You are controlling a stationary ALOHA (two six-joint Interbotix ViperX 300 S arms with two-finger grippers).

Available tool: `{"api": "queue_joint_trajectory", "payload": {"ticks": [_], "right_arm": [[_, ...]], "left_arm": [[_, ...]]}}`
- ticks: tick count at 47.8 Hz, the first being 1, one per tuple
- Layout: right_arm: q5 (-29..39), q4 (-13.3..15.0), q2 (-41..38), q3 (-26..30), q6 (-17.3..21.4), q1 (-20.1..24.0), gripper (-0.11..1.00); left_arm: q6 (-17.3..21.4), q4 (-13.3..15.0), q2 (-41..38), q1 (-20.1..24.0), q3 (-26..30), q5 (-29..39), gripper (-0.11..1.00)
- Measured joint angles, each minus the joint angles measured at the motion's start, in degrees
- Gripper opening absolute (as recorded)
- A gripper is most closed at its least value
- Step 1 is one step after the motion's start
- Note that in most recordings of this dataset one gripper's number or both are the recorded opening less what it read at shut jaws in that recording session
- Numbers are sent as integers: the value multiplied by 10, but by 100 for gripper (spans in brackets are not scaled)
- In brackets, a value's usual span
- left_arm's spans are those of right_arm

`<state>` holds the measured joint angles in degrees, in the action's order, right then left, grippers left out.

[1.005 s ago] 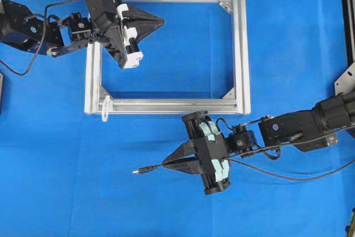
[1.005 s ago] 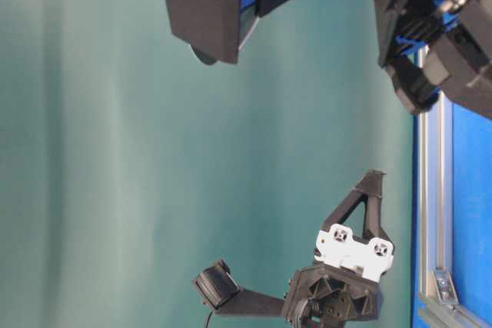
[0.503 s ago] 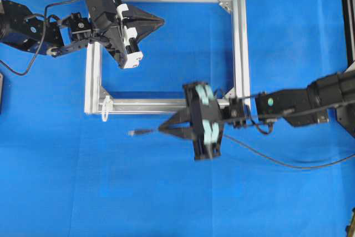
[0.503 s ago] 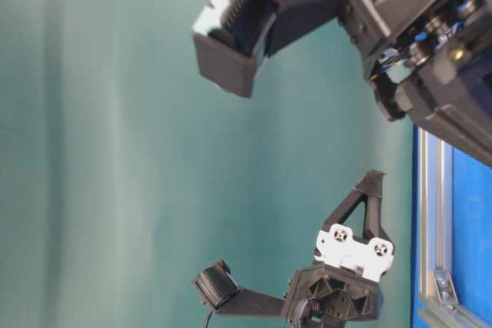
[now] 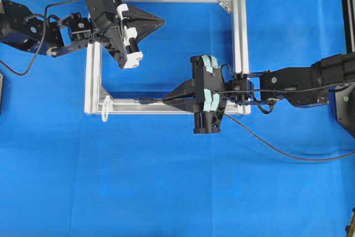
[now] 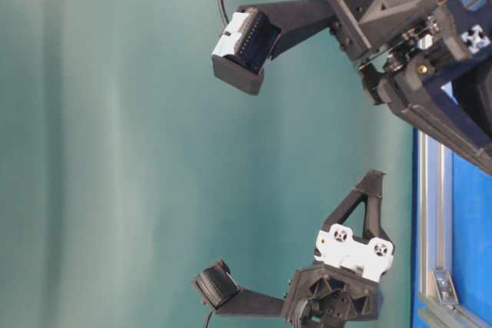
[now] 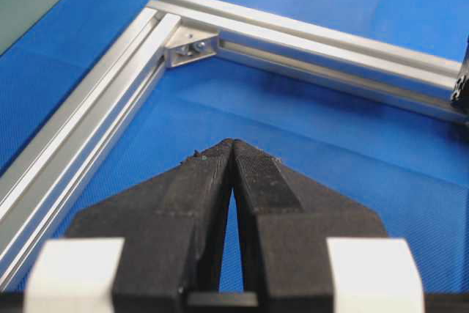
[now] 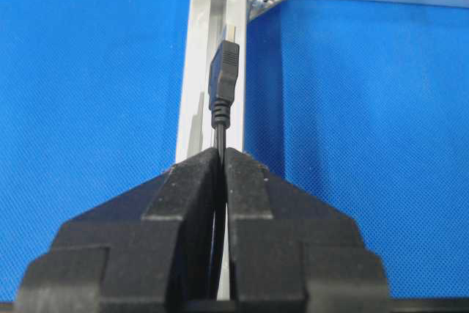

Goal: Insert the wire through the string loop located on the left side.
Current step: 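Move the right gripper left toward the white zip-tie loop on the frame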

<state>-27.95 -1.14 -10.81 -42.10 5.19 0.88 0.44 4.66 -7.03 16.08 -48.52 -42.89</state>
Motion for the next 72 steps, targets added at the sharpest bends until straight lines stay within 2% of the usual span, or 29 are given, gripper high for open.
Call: {"api": "queue_joint_trajectory", "payload": {"ticks": [15, 40, 72], "right_arm": [[-1, 0, 0, 8, 0, 0, -10], [36, 2, -54, 98, -2, 6, -10], [40, 2, -57, 104, -2, 8, -10]], "left_arm": [[0, 0, 0, 0, 0, 0, 0], [0, 0, -1, 0, 0, 0, 0], [0, 0, -1, 0, 0, 0, 0]]}}
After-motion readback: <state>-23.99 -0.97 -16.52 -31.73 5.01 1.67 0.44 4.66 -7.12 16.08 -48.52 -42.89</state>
